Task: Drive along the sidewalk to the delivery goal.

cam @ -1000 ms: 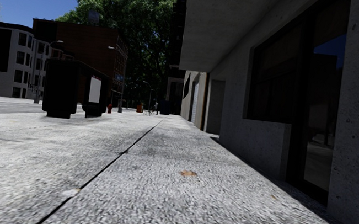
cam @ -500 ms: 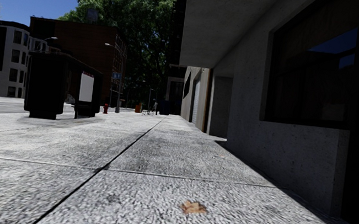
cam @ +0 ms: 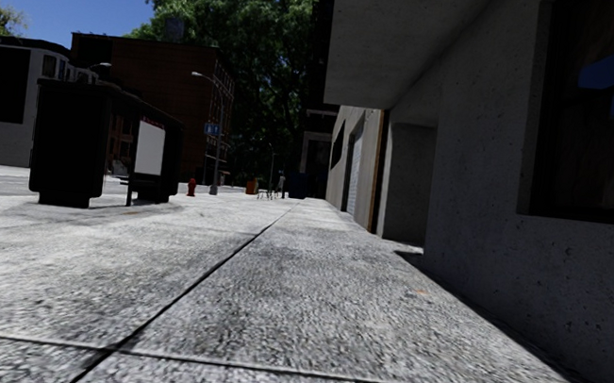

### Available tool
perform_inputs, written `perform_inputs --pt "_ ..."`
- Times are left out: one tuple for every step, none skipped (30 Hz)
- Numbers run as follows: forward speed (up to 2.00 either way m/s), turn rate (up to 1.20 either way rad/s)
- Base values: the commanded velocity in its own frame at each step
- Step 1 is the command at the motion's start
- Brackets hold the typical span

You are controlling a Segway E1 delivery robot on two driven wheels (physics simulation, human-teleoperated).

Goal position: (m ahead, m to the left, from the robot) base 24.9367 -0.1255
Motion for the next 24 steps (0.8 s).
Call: perform_inputs --pt "2.00 0.00" --pt "2.00 0.00" --pt "2.00 0.00" --pt "2.00 0.00" --pt "2.00 0.00" --pt "2.00 0.00" --pt "2.00 0.00" --pt "2.00 0.00" --pt "2.00 0.00" --pt "2.00 0.00" --pt "2.00 0.00" --pt "2.00 0.00" --pt "2.00 0.00" --pt "2.00 0.00" --pt "2.00 0.00" --pt "2.00 0.00" --pt "2.00 0.00" --pt "2.00 0.00" --pt "2.00 0.00" --pt "2.00 0.00" --pt "2.00 0.00" --pt "2.00 0.00" --pt "2.00 0.00" --pt "2.00 0.00"
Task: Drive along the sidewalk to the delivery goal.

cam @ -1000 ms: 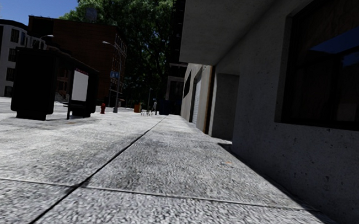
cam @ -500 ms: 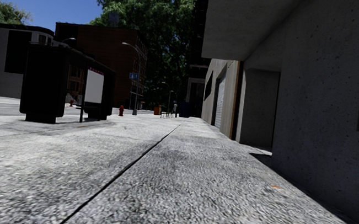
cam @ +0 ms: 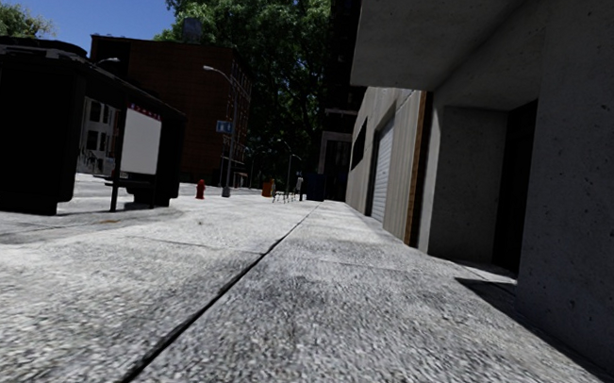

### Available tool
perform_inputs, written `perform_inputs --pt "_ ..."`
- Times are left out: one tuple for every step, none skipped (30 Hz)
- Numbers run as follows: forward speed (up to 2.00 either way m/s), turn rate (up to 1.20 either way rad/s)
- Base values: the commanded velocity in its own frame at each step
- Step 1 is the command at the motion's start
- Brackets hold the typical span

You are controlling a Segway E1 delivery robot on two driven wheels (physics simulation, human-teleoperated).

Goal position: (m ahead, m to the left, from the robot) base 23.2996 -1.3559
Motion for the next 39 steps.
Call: perform_inputs --pt "2.00 0.37" --pt "2.00 0.85" --pt "2.00 1.20" --pt "2.00 1.20" --pt "2.00 1.20" --pt "2.00 0.49" --pt "2.00 0.05" --pt "2.00 0.01" --pt "2.00 0.00" --pt "2.00 0.00" --pt "2.00 0.00" --pt "2.00 0.00" --pt "2.00 0.00" --pt "2.00 0.00" --pt "2.00 0.00" --pt "2.00 0.00" --pt "2.00 0.00" --pt "2.00 0.10" --pt "2.00 0.60" --pt "2.00 1.20" --pt "2.00 1.20" --pt "2.00 1.20" --pt "2.00 1.20" --pt "2.00 0.28" --pt "2.00 0.28" --pt "2.00 0.08" --pt "2.00 0.00" --pt "2.00 0.00" --pt "2.00 0.00" --pt "2.00 0.00" --pt "2.00 0.00" --pt "2.00 0.00" --pt "2.00 0.00" --pt "2.00 0.00" --pt "2.00 0.00" --pt "2.00 0.00" --pt "2.00 0.00" --pt "2.00 0.00" --pt "2.00 0.00"
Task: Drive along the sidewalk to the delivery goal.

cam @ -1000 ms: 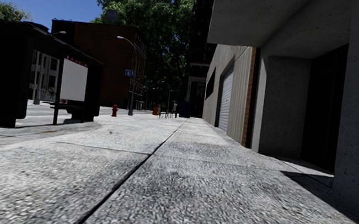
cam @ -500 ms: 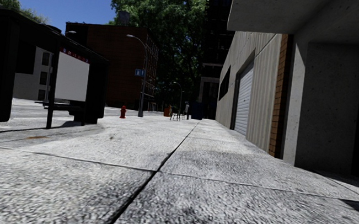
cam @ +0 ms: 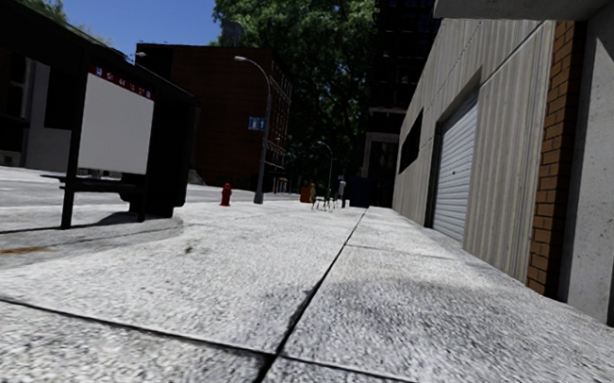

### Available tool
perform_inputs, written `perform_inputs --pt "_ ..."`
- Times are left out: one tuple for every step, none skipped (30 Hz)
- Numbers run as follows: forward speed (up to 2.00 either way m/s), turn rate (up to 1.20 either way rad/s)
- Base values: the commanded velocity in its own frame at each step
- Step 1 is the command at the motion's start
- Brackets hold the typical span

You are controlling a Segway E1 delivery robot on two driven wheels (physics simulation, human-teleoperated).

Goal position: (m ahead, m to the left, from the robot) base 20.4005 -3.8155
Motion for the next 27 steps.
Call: perform_inputs --pt "2.00 0.00" --pt "2.00 0.00" --pt "2.00 0.00" --pt "2.00 0.00" --pt "2.00 0.00" --pt "2.00 0.00" --pt "2.00 0.00" --pt "2.00 0.00" --pt "2.00 0.00" --pt "2.00 0.00" --pt "2.00 0.00" --pt "2.00 0.00" --pt "2.00 0.00" --pt "2.00 0.00" --pt "2.00 0.00" --pt "2.00 0.00" --pt "2.00 0.00" --pt "2.00 0.00" --pt "2.00 0.00" --pt "2.00 0.00" --pt "2.00 0.00" --pt "2.00 0.00" --pt "2.00 0.00" --pt "2.00 0.00" --pt "2.00 0.00" --pt "2.00 0.00" --pt "2.00 0.00"
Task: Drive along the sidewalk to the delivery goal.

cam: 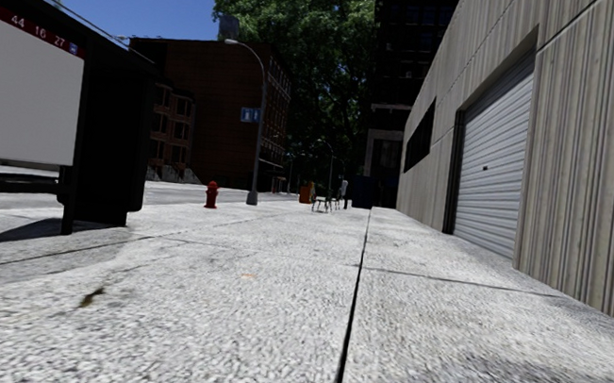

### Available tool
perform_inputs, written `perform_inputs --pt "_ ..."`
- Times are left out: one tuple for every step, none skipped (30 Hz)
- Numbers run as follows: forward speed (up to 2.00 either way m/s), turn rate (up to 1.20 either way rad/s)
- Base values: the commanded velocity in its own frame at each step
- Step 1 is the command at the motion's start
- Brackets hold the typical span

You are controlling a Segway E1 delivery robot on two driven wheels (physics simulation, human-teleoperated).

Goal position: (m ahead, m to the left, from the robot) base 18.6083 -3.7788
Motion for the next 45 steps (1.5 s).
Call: perform_inputs --pt "2.00 0.00" --pt "2.00 0.00" --pt "2.00 0.00" --pt "2.00 0.00" --pt "2.00 0.00" --pt "2.00 0.00" --pt "2.00 0.00" --pt "2.00 0.00" --pt "2.00 0.00" --pt "2.00 0.00" --pt "2.00 0.00" --pt "2.00 0.00" --pt "2.00 0.00" --pt "2.00 0.00" --pt "2.00 0.00" --pt "2.00 0.00" --pt "2.00 0.00" --pt "2.00 0.00" --pt "2.00 0.00" --pt "2.00 0.00" --pt "2.00 0.00" --pt "2.00 0.00" --pt "2.00 0.00" --pt "2.00 0.00" --pt "2.00 0.00" --pt "2.00 0.00" --pt "2.00 0.00" --pt "2.00 0.00" --pt "2.00 0.00" --pt "2.00 0.00" --pt "2.00 0.00" --pt "2.00 0.00" --pt "2.00 0.00" --pt "2.00 0.00" --pt "2.00 0.00" --pt "2.00 0.00" --pt "2.00 0.00" --pt "2.00 0.00" --pt "2.00 0.00" --pt "2.00 0.00" --pt "2.00 0.00" --pt "2.00 0.00" --pt "2.00 0.00" --pt "2.00 0.00" --pt "2.00 0.00"
